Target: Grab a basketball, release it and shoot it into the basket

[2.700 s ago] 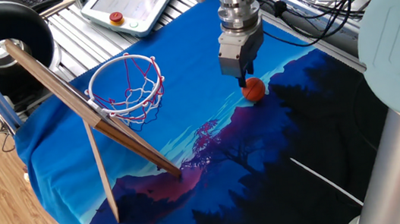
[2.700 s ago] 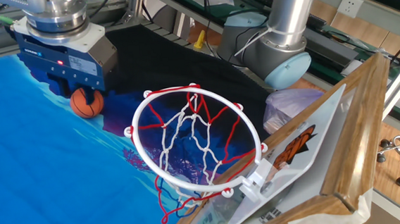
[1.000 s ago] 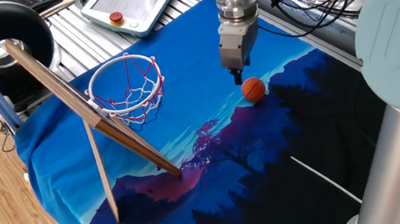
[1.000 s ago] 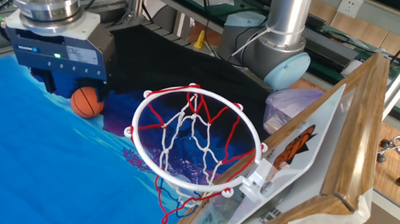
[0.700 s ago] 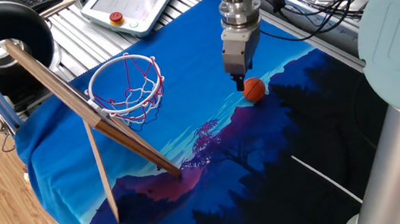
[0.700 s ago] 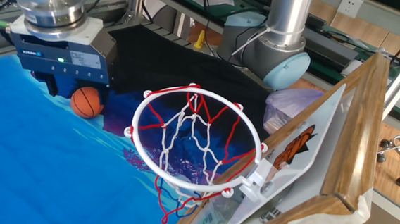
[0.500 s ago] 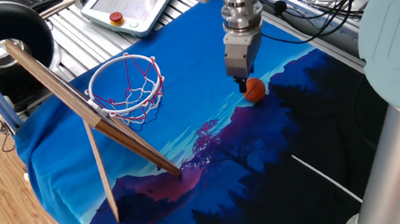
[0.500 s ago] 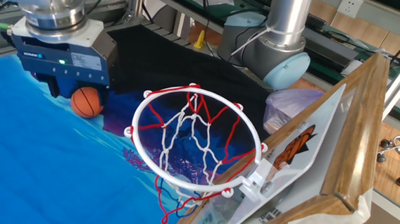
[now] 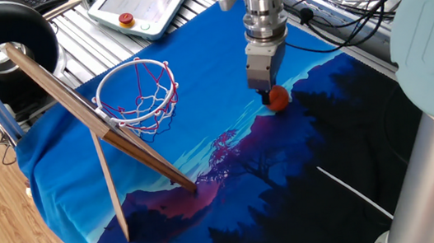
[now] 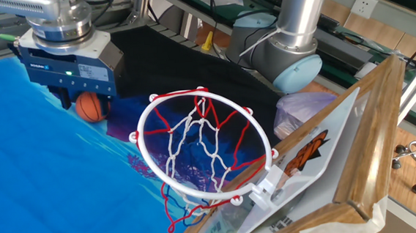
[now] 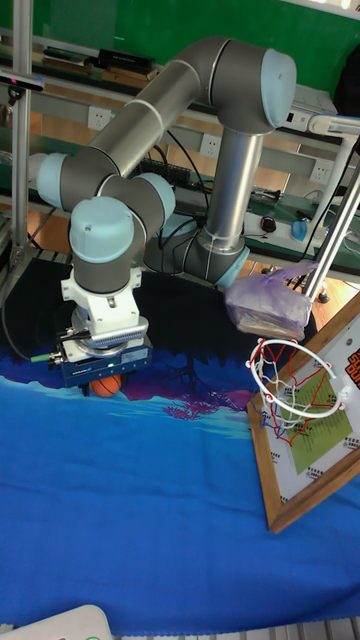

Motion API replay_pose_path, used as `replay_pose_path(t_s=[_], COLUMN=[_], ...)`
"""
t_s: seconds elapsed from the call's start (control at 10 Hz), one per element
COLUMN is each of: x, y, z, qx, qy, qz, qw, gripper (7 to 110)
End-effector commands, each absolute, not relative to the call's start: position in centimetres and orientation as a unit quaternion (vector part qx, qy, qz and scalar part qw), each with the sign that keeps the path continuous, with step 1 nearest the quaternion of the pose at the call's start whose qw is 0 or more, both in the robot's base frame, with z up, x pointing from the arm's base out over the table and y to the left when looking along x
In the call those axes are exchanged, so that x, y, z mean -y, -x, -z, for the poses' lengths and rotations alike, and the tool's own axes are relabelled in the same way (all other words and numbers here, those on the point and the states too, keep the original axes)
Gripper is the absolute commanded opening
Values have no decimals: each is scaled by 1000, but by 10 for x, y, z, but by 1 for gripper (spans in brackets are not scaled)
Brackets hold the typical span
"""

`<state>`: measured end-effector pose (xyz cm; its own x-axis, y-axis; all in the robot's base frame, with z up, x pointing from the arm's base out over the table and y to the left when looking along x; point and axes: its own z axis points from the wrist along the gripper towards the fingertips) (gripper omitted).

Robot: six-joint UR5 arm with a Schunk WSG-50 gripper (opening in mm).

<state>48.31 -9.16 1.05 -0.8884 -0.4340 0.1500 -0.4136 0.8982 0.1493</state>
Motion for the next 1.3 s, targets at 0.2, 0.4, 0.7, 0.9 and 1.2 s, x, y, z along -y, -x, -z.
replay_pose_path(t_s=[0.2,0.4,0.7,0.9,1.2], x=[83,86,93,94,89], y=[-477,-467,-457,-457,-462], z=[-9,-11,-9,-6,-4], qx=[970,969,968,968,970], qy=[-215,-212,-210,-208,-206], qz=[68,69,68,67,71], qw=[91,105,118,119,111], gripper=[66,66,88,88,88])
